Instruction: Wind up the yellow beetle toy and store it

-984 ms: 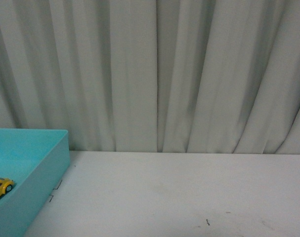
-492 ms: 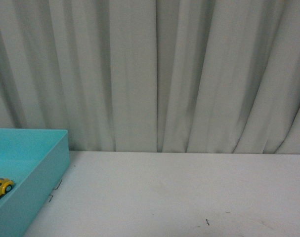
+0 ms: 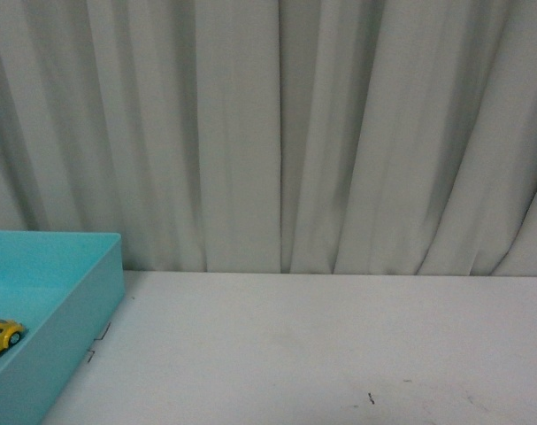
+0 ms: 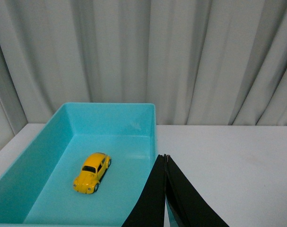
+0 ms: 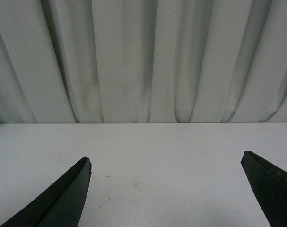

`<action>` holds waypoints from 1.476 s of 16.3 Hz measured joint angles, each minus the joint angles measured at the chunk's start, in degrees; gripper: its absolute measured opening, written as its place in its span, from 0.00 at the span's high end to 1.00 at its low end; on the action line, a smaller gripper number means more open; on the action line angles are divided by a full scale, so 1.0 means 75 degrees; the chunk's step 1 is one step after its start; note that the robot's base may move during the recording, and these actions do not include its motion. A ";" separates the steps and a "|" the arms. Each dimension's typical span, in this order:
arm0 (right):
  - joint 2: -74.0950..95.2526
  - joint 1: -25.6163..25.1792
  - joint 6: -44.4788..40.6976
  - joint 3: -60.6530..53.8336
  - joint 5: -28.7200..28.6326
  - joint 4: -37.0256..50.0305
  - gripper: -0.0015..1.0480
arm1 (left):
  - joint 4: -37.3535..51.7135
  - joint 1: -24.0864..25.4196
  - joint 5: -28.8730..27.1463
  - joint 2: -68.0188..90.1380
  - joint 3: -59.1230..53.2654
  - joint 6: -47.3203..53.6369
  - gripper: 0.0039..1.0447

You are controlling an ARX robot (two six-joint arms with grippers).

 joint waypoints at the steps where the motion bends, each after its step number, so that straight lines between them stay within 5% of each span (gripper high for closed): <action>1: 0.0000 0.0000 0.0000 0.0000 0.0003 0.0000 0.06 | -0.0184 0.0000 0.0000 -0.0189 0.0000 0.0000 0.99; 6: 0.0000 0.0000 -0.0003 0.0000 0.0000 0.0000 0.06 | -0.0822 0.0000 0.0000 -0.0851 0.0000 0.0000 0.99; 8: 0.0000 0.0000 0.0000 0.0000 0.0003 0.0000 0.06 | -0.2168 0.0000 0.0000 -0.2107 0.0006 0.0000 0.99; 13: 0.0000 0.0000 0.0000 0.0000 0.0000 0.0000 0.06 | -0.2180 -0.0006 0.0003 -0.2122 0.0006 -0.0006 0.95; 17: 0.0000 0.0000 0.0000 0.0000 0.0003 0.0000 0.06 | -0.2180 -0.0006 0.0000 -0.2122 0.0006 -0.0009 0.48; 21: 0.0000 0.0000 -0.0003 0.0000 0.0003 0.0000 0.06 | -0.2177 -0.0006 0.0000 -0.2122 0.0006 -0.0009 0.12; 22: 0.0000 0.0000 0.0000 0.0000 0.0000 0.0000 0.06 | -0.2180 -0.0006 0.0000 -0.2122 0.0006 -0.0003 0.04; 24: 0.0000 0.0000 -0.0003 0.0000 0.0000 0.0000 0.06 | -0.2180 -0.0006 0.0000 -0.2122 0.0006 -0.0006 0.06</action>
